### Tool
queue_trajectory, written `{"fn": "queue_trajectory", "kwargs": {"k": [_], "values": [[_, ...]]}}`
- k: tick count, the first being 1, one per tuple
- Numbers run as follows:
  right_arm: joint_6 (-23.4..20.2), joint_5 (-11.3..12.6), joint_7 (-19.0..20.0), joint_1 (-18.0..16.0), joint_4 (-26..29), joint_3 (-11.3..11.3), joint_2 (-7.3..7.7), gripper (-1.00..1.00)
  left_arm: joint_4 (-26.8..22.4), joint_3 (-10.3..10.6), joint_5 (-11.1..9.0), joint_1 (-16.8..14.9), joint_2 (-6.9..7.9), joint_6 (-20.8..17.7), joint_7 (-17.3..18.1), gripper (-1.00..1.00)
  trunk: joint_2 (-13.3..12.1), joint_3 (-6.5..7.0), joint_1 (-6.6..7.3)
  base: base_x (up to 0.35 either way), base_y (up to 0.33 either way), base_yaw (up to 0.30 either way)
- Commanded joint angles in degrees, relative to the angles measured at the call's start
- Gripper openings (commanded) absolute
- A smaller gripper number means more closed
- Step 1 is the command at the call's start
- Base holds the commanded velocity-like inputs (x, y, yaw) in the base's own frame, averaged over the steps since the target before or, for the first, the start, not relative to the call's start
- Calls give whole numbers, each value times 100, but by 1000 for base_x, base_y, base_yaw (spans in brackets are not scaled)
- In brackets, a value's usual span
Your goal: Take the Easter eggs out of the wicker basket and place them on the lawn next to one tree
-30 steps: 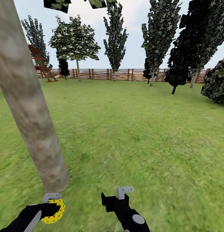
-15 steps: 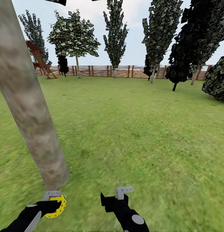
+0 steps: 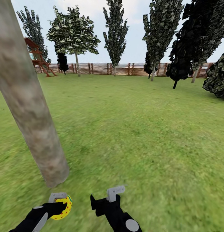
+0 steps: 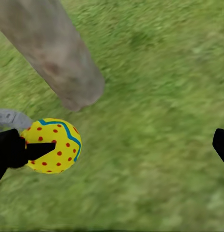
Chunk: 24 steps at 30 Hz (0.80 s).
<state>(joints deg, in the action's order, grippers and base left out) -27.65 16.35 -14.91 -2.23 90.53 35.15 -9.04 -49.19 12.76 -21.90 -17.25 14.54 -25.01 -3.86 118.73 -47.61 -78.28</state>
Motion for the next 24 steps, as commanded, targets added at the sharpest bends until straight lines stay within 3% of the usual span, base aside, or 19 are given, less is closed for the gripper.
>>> {"fn": "queue_trajectory", "kwargs": {"k": [1,6,24], "values": [[-15,52,-63,-2,11,71,3,100,-10,24,-58,-24,7,-16,-35,-100,44,-24,-22,0,0,0],[-13,44,-78,3,21,162,3,100,170,24,-52,-209,-61,73,-34,-100,245,-115,-132,0,0,0],[-35,52,-82,4,19,184,8,100,363,33,-46,-235,-137,228,-27,-100,967,-438,-527,0,0,0]]}}
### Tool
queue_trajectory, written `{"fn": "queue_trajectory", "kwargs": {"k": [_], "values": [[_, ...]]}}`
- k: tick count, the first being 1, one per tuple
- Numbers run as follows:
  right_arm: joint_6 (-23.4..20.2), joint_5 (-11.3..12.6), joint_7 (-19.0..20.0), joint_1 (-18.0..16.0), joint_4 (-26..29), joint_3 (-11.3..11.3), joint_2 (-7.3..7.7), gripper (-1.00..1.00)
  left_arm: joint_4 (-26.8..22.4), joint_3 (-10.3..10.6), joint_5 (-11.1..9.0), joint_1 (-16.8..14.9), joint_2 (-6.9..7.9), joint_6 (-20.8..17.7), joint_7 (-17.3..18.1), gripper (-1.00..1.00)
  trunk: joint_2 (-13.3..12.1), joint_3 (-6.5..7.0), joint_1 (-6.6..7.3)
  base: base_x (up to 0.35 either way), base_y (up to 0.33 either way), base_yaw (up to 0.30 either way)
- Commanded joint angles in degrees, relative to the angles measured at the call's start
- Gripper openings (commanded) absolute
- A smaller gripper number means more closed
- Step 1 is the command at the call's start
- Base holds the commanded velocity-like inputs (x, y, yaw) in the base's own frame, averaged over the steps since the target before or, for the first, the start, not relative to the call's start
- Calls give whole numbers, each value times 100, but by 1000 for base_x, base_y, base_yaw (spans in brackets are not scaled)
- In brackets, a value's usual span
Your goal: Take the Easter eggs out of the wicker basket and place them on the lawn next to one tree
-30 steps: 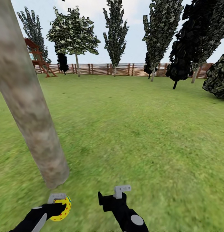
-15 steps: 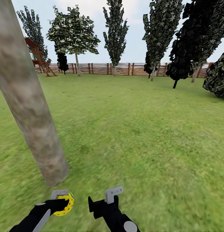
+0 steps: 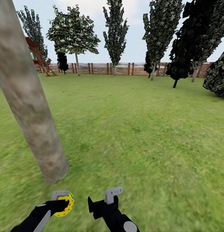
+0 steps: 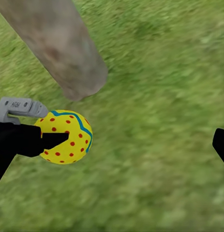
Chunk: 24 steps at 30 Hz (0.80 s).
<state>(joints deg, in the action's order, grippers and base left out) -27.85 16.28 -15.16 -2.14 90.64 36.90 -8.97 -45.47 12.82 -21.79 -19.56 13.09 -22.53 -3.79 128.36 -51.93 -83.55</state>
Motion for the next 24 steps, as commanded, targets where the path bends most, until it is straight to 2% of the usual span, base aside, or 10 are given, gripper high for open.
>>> {"fn": "queue_trajectory", "kwargs": {"k": [1,24], "values": [[-17,60,-57,-5,7,10,0,100,-5,27,-59,-3,7,-18,-35,-100,44,-24,-22,0,0,0],[-19,63,-57,-5,6,11,0,100,-6,27,-65,-4,10,11,-41,-100,967,-437,-527,0,0,0]]}}
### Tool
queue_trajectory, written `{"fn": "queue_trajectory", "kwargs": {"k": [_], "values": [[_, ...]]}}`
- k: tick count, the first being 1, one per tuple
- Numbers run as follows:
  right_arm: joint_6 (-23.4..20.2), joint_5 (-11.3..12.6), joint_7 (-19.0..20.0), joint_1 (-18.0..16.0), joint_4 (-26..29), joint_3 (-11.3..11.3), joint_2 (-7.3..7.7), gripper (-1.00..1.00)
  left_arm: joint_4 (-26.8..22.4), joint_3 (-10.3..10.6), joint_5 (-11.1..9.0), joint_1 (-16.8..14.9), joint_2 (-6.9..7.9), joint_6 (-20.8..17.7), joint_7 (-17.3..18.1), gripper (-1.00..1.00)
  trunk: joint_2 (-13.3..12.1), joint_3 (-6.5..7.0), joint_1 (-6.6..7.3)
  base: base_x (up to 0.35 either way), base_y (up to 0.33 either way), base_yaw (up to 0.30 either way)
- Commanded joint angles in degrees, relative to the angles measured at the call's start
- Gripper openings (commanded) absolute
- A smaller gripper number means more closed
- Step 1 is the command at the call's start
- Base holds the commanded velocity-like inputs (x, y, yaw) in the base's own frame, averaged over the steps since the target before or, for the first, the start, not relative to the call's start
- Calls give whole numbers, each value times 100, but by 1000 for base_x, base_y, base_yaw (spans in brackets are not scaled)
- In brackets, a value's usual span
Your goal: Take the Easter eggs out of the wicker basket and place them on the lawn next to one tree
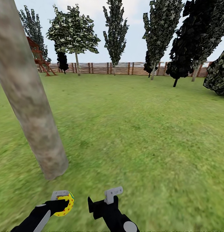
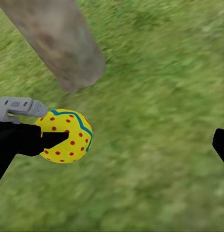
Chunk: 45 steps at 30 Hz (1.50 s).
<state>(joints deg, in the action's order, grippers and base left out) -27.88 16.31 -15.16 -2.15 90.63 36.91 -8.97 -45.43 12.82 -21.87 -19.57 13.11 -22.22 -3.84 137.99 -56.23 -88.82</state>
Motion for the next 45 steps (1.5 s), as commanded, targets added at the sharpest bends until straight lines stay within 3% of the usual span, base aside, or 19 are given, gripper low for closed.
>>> {"fn": "queue_trajectory", "kwargs": {"k": [1,13,45], "values": [[-15,58,-57,-5,7,9,1,100,-10,28,-60,-3,8,-19,-37,-100,44,-24,-21,0,0,0],[-13,56,-57,-5,7,12,1,100,-10,28,-63,-3,17,102,-37,-100,525,-240,-285,0,0,0],[-12,65,-57,-5,7,18,1,100,8,28,-54,-3,20,385,-38,-100,568,-948,-367,0,0,0]]}}
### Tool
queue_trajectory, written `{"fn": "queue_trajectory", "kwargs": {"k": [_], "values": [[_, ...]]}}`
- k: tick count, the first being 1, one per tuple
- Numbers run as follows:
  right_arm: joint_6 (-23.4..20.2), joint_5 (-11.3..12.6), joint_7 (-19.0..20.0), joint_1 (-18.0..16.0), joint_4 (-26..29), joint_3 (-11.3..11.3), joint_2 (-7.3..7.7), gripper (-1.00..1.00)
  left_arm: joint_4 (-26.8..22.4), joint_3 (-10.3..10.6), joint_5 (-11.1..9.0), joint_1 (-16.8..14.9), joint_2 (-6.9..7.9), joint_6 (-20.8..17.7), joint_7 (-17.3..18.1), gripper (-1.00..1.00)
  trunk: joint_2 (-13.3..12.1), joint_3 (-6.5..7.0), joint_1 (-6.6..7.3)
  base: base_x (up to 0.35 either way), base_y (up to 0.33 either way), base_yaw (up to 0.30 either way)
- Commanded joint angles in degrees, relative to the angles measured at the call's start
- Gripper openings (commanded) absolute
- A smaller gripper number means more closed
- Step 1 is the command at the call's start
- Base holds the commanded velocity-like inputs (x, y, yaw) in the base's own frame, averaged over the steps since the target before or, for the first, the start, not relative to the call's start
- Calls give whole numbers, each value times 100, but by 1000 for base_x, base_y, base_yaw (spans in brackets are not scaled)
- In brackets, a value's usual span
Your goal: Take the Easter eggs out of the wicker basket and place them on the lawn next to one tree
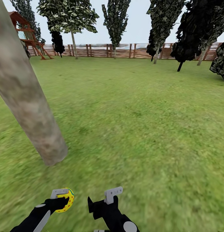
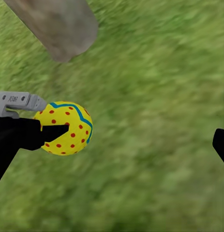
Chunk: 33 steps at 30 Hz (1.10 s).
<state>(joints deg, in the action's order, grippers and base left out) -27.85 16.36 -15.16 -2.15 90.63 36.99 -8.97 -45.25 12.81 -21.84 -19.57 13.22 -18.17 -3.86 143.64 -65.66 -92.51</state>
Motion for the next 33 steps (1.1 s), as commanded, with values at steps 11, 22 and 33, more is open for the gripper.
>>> {"fn": "queue_trajectory", "kwargs": {"k": [11,22,33], "values": [[-19,60,-57,-5,7,10,1,100,-23,-12,337,6,6,14,-46,-100,4,-28,-1,0,0,0],[-17,60,-57,-5,7,10,1,100,-28,-24,382,6,5,7,-36,-100,9,-116,-11,0,0,0],[-19,56,-57,-13,7,5,1,100,-28,-15,382,6,5,15,-27,-100,24,-360,-40,0,0,0]]}}
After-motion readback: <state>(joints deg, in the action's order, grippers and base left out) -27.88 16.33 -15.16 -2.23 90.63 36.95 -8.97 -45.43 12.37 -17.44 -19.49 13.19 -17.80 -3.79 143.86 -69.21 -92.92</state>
